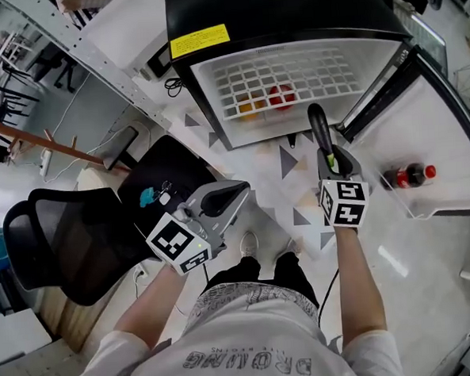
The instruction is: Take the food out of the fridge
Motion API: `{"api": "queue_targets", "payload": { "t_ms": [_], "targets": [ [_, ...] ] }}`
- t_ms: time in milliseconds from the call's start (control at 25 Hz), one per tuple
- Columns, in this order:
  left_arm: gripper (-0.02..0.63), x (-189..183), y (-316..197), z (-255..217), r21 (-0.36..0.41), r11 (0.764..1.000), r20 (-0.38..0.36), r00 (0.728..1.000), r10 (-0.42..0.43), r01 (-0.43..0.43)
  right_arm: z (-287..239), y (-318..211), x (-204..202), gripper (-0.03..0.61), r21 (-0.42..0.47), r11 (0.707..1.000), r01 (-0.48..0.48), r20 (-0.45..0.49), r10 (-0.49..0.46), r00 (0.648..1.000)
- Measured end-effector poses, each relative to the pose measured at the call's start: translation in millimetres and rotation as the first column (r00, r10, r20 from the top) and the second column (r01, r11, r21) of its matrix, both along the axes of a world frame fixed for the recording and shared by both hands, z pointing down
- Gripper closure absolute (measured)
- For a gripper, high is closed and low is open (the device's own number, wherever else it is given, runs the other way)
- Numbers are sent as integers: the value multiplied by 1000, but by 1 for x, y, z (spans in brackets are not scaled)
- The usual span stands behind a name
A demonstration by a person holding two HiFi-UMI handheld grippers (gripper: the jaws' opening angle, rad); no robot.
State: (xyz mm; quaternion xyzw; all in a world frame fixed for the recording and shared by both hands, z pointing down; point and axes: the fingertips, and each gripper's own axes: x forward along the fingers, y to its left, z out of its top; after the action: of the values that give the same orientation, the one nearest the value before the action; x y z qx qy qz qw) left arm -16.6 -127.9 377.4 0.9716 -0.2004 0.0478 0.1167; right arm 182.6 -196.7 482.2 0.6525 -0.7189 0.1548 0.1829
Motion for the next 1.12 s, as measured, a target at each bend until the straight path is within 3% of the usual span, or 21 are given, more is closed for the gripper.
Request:
{"api": "queue_targets", "payload": {
  "t_ms": [280, 600, 1120],
  "targets": [
    [607, 0, -2, -11, 29, 1000, -7, 1000, 2, -2, -24, 34, 0, 463, 26, 999, 26, -20, -25, 999],
    [607, 6, -6, -24, 46, 999, -24, 1000, -1, 2, -64, 60, -7, 463, 86, 995, 46, 22, -48, 999],
    [607, 14, -12, -39, 74, 997, -33, 999, 0, 3, -125, 74, -15, 463, 207, 975, 77, 59, -91, 994]
  ]
}}
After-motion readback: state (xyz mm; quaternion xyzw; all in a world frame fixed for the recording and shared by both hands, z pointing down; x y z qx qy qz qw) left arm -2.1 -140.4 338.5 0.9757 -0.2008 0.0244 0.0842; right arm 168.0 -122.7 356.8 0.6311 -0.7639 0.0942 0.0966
